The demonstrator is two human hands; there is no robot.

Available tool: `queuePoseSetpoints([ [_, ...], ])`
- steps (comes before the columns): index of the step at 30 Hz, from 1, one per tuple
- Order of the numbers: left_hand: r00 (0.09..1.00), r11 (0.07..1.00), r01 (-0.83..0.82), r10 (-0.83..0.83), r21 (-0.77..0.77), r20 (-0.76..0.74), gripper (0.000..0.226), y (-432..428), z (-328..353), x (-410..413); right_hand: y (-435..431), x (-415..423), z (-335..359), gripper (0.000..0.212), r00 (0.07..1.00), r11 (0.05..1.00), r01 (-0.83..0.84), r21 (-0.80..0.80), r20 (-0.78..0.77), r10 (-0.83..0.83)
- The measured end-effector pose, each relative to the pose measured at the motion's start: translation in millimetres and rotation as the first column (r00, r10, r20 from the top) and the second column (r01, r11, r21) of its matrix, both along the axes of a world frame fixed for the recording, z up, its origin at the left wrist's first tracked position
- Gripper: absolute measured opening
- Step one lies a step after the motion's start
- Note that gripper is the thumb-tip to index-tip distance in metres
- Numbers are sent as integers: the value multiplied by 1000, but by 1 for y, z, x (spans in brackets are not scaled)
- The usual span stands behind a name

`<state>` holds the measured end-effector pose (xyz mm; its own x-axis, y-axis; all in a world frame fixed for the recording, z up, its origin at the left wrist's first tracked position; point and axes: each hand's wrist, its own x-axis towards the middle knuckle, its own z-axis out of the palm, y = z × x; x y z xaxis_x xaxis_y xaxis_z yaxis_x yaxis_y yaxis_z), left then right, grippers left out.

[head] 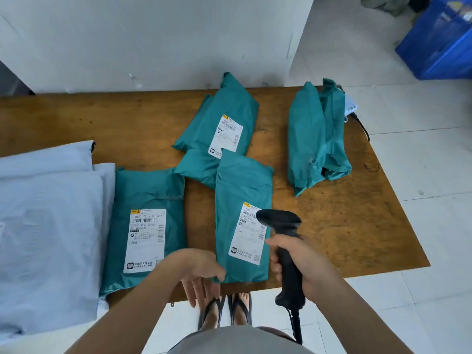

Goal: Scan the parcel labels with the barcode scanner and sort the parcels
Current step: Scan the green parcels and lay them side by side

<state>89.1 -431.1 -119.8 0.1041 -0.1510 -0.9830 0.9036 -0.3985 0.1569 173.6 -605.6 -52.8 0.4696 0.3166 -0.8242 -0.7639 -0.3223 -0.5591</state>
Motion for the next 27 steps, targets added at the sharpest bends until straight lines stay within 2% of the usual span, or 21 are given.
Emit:
queuePoseSetpoints([
  [2, 997, 994, 75, -75, 76, -2, 39, 1, -2, 8, -4, 0, 1, 13, 1000, 1000, 3, 0, -6, -3],
  [3, 998, 988, 29, -36, 152, 45, 48, 3, -4, 11, -5, 0, 1, 14, 1000, 1000, 5, 2, -8, -5],
  [5, 955, 940, -249, 197, 234, 222, 59, 14, -10, 18, -6, -1, 1, 14, 1000, 1000, 13, 11, -14, -13],
  [7, 783, 807, -570, 478, 153, 399, 44, 23, -12, 22, -5, -2, 0, 14, 999, 999, 23, 25, -25, -22],
  [9, 655, 718, -692, 580, 75, 485, 25, 24, -15, 22, -3, -4, -1, 16, 999, 999, 23, 35, -41, -21],
  [12, 642, 713, -701, 620, 19, 450, 17, 16, -21, 18, 0, -7, 1, 15, 999, 1000, 6, 31, -47, -4],
  [16, 645, 703, -708, 602, 71, 470, 27, 5, -26, 13, 2, -6, 2, 16, 998, 999, 14, 30, -55, -12],
  [23, 636, 691, -719, 606, 80, 477, 30, 5, -28, 13, 1, -9, 5, 16, 999, 999, 15, 36, -51, -13],
  [27, 579, 659, -750, 610, 60, 541, 38, 0, -33, 15, 2, -11, 5, 15, 999, 999, 26, 34, -46, -24],
])
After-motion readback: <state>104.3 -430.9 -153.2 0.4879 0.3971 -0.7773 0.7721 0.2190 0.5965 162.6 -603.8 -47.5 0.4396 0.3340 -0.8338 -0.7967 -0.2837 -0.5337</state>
